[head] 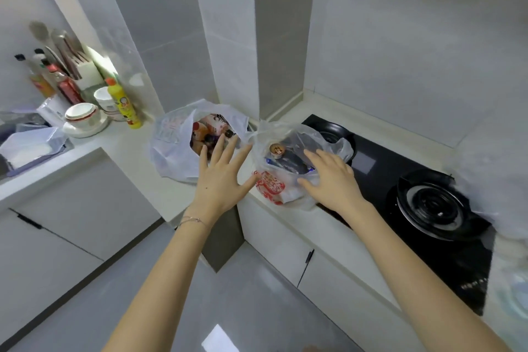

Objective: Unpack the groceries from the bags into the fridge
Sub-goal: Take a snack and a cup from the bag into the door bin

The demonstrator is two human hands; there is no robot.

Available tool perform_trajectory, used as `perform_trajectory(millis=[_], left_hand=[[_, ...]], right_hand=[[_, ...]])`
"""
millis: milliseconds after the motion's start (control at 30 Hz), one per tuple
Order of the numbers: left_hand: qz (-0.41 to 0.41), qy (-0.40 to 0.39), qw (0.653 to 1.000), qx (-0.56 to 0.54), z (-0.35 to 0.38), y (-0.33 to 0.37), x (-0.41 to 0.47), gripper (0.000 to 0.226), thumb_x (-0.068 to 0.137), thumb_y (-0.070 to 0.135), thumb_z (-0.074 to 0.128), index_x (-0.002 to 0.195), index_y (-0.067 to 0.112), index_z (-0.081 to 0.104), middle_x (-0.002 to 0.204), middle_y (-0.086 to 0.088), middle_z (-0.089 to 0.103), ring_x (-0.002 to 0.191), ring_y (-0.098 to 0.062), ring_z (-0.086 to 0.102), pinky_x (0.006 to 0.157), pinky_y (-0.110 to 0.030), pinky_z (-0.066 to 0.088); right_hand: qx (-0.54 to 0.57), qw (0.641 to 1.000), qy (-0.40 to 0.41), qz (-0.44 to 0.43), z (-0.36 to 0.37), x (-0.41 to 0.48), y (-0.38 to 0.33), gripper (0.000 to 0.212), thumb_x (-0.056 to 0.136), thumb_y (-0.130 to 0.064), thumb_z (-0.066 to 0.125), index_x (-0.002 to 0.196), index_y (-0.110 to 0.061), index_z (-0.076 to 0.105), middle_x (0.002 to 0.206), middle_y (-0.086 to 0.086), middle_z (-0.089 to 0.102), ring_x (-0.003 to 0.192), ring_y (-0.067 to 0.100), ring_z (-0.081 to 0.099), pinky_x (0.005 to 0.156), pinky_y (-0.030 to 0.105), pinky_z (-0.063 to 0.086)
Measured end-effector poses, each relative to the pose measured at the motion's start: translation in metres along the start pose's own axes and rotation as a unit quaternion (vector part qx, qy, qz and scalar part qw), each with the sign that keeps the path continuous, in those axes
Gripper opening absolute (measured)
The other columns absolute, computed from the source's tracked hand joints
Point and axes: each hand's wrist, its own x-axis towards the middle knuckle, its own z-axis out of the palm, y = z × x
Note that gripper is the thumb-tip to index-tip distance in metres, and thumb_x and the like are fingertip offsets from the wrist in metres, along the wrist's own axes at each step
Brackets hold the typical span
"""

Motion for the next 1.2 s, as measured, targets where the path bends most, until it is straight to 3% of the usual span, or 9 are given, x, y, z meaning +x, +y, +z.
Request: perform_trajectory(millis=[133, 433, 533, 633, 767, 967, 1067, 1133, 1200], left_hand=[[0.019, -0.033, 0.999, -0.002, 0.028, -0.005, 0.040, 0.070, 0.089, 0.066, 0.032, 0.152, 0.036, 0.026, 0.162, 0.001, 0.016, 0.151, -0.024, 0.003, 0.119, -0.054, 0.000], [0.035, -0.089, 0.995, 0.016, 0.089, -0.017, 0.128, 0.083, 0.081, 0.074, 0.009, 0.152, 0.034, 0.027, 0.162, 0.002, 0.015, 0.151, -0.023, 0.001, 0.118, -0.051, -0.004], [0.054, -0.109, 0.992, 0.017, 0.110, -0.018, 0.155, 0.079, 0.084, 0.069, 0.016, 0.148, 0.028, 0.036, 0.160, -0.002, 0.023, 0.150, -0.026, 0.005, 0.118, -0.052, -0.001], [0.071, -0.137, 0.988, 0.012, 0.127, -0.017, 0.178, 0.072, 0.089, 0.064, 0.023, 0.147, 0.024, 0.038, 0.160, -0.003, 0.023, 0.151, -0.026, 0.004, 0.117, -0.047, -0.010], [0.105, -0.164, 0.981, -0.008, 0.151, -0.013, 0.202, 0.055, 0.097, 0.042, 0.050, 0.146, 0.020, 0.040, 0.160, -0.004, 0.021, 0.151, -0.026, 0.001, 0.116, -0.040, -0.014], [0.171, -0.236, 0.957, -0.011, 0.189, -0.012, 0.223, 0.055, 0.095, 0.026, 0.056, 0.147, 0.018, 0.039, 0.158, -0.003, 0.028, 0.150, -0.027, 0.008, 0.117, -0.034, -0.010], [0.182, -0.266, 0.946, 0.032, 0.201, -0.020, 0.229, 0.061, 0.093, 0.026, 0.058, 0.149, 0.020, 0.035, 0.159, -0.004, 0.026, 0.150, -0.027, 0.007, 0.115, -0.035, -0.013], [0.174, -0.279, 0.942, 0.061, 0.210, -0.029, 0.231, 0.066, 0.089, 0.035, 0.064, 0.147, 0.018, 0.038, 0.157, -0.007, 0.029, 0.150, -0.030, 0.010, 0.116, -0.040, -0.010], [0.163, -0.308, 0.931, 0.108, 0.216, -0.038, 0.229, 0.077, 0.088, 0.046, 0.062, 0.150, 0.014, 0.029, 0.159, -0.010, 0.022, 0.150, -0.031, 0.004, 0.118, -0.047, -0.009]], right_hand=[[-0.001, 1.000, -0.004, 0.023, 0.010, 0.035, 0.020, 0.069, 0.092, -0.050, 0.052, 0.151, -0.029, 0.024, 0.157, 0.002, 0.026, 0.144, 0.025, 0.021, 0.115, 0.045, 0.019], [0.022, 0.999, -0.019, 0.022, 0.048, 0.128, 0.062, 0.067, 0.091, -0.048, 0.055, 0.149, -0.026, 0.031, 0.152, 0.001, 0.035, 0.141, 0.024, 0.027, 0.114, 0.044, 0.025], [0.017, 0.999, -0.042, 0.011, 0.059, 0.162, 0.070, 0.066, 0.092, -0.047, 0.054, 0.150, -0.026, 0.029, 0.153, -0.001, 0.032, 0.142, 0.022, 0.024, 0.114, 0.040, 0.020], [0.022, 0.998, -0.057, -0.006, 0.067, 0.189, 0.075, 0.065, 0.092, -0.045, 0.054, 0.150, -0.027, 0.029, 0.153, -0.002, 0.032, 0.142, 0.021, 0.021, 0.116, 0.038, 0.015], [0.026, 0.995, -0.087, -0.034, 0.081, 0.211, 0.084, 0.064, 0.092, -0.044, 0.055, 0.149, -0.028, 0.031, 0.155, -0.004, 0.029, 0.144, 0.019, 0.018, 0.118, 0.037, 0.012], [-0.001, 0.989, -0.125, -0.083, 0.098, 0.235, 0.090, 0.059, 0.094, -0.039, 0.055, 0.147, -0.029, 0.033, 0.156, -0.006, 0.026, 0.147, 0.016, 0.010, 0.118, 0.034, 0.003], [0.012, 0.988, -0.131, -0.077, 0.108, 0.241, 0.090, 0.058, 0.093, -0.036, 0.057, 0.146, -0.030, 0.036, 0.155, -0.006, 0.028, 0.146, 0.018, 0.012, 0.118, 0.035, 0.002], [0.017, 0.988, -0.129, -0.079, 0.121, 0.244, 0.085, 0.056, 0.092, -0.034, 0.059, 0.144, -0.028, 0.041, 0.152, -0.006, 0.034, 0.144, 0.021, 0.018, 0.118, 0.034, 0.003], [0.013, 0.989, -0.122, -0.087, 0.136, 0.244, 0.075, 0.051, 0.090, -0.031, 0.060, 0.139, -0.025, 0.048, 0.146, -0.004, 0.042, 0.139, 0.023, 0.028, 0.117, 0.035, 0.008]])
